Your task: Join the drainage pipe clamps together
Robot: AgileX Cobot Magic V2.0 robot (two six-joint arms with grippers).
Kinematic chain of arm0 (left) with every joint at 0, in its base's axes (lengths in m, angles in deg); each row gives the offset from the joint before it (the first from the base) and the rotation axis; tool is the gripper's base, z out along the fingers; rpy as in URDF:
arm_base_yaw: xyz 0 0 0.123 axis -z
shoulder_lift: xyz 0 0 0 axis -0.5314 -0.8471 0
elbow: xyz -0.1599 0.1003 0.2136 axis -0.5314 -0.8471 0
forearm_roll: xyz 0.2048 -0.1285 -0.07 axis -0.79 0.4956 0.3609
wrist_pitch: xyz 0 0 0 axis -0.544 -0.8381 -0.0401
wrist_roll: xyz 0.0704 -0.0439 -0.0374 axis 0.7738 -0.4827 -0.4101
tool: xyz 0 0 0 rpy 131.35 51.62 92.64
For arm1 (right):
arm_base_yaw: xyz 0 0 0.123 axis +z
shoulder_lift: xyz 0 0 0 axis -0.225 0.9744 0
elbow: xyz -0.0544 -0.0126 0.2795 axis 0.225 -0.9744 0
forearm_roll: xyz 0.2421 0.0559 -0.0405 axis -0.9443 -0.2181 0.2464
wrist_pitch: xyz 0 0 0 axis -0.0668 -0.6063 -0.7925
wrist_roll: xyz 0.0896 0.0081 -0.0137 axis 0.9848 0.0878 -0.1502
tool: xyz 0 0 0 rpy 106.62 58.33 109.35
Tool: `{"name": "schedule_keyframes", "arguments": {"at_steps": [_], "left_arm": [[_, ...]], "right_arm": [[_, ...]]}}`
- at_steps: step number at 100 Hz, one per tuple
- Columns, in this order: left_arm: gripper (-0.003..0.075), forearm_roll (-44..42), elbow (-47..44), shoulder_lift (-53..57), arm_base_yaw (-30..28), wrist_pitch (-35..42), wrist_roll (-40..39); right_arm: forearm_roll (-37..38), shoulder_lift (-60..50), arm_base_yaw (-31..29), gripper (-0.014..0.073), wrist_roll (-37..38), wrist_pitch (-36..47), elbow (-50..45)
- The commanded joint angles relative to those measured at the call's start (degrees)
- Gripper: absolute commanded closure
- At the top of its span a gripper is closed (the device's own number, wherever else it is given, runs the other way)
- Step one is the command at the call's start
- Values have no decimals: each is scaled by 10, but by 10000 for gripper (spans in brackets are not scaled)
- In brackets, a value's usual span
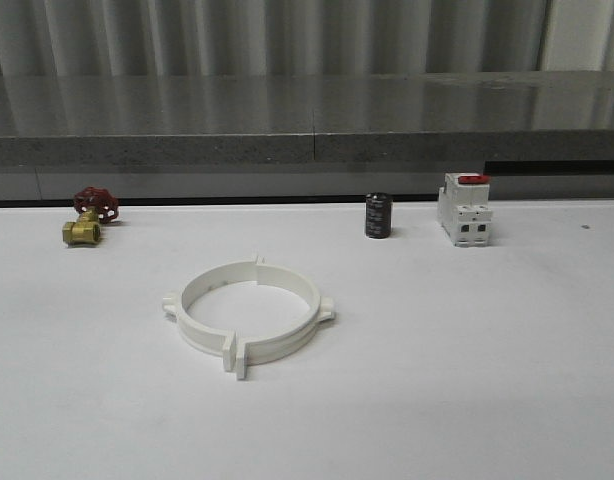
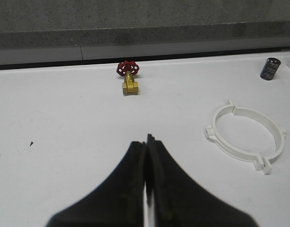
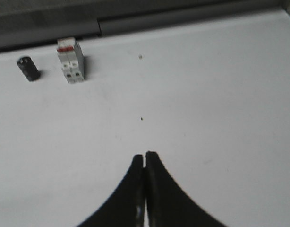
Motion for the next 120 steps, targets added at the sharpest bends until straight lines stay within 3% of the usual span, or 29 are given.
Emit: {"name": "schedule_keyframes", "arguments": {"at_steps": [1,14,38,120], "left_arm": [[741,5,15,-4,-1,42,0],[741,5,15,-4,-1,42,0],[741,5,15,-4,-1,42,0],[741,5,15,-4,-1,42,0]], "right_arm": [[16,-32,-4,661,-18,127,-24],[-7,-94,-4,661,-38,204,-87],[-119,-183,-4,661,-171,274,-188],[-121,-206,-40,661,-160,498,-350]]}}
